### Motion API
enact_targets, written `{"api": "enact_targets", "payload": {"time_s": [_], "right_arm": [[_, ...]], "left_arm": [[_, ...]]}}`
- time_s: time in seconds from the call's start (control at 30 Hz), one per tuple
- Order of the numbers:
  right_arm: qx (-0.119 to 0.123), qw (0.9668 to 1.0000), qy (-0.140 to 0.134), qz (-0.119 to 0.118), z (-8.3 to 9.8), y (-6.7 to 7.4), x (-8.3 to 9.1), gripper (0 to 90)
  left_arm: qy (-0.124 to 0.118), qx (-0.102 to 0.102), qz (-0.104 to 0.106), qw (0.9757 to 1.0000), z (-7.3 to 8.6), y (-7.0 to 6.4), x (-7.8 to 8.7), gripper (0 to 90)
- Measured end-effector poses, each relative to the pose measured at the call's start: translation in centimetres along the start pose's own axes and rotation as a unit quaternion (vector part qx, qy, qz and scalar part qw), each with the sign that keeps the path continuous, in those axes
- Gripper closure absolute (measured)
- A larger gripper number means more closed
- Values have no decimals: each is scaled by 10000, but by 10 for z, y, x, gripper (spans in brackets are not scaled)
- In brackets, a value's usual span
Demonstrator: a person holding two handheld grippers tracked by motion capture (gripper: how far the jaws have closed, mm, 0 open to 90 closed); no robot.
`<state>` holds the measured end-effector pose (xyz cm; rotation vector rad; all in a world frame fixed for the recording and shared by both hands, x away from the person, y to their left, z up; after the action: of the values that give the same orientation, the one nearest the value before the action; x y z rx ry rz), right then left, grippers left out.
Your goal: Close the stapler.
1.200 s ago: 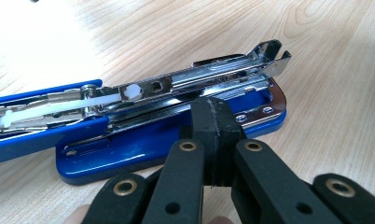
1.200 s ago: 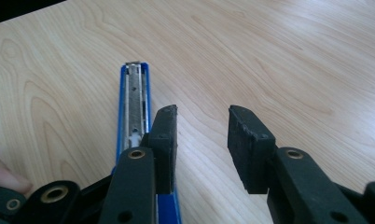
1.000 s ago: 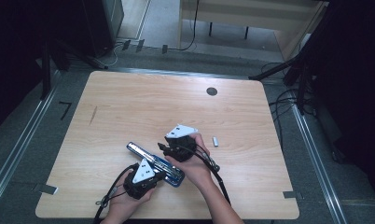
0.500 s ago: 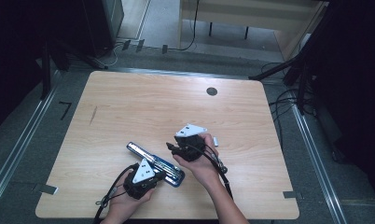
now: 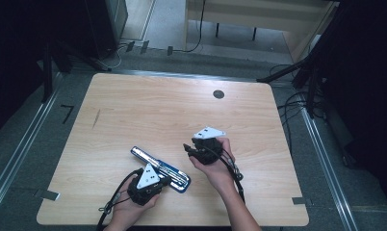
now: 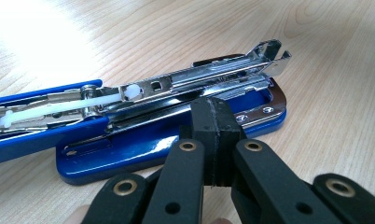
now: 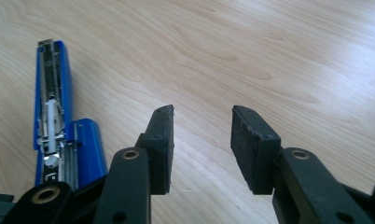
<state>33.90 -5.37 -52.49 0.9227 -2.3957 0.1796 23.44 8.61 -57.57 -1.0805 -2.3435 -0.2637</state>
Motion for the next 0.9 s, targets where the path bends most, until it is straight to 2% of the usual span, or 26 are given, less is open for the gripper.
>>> {"api": "enact_targets", "payload": {"time_s": [0.47,0.63,0.9], "right_arm": [[-249,9989,2,389,6,-30,8,630],[-403,9976,45,562,11,-42,10,642],[-503,9955,81,804,17,-59,13,653]], "left_arm": [[-2,5,9,10000,0,0,0,900],[-1,7,11,10000,0,0,0,900],[-7,11,11,10000,0,0,0,900]]}}
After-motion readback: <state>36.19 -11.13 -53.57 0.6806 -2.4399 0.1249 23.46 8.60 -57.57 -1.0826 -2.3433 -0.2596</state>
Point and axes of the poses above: each handheld gripper's, and its own axes: x roughly backward along the jaws, z roughly out of its underside, y roughly to its left, the point moved 7 cm from there along -x, roughly forward along the jaws, and after that the axes turned 5 degrees about -y, right-handed, at the moved point
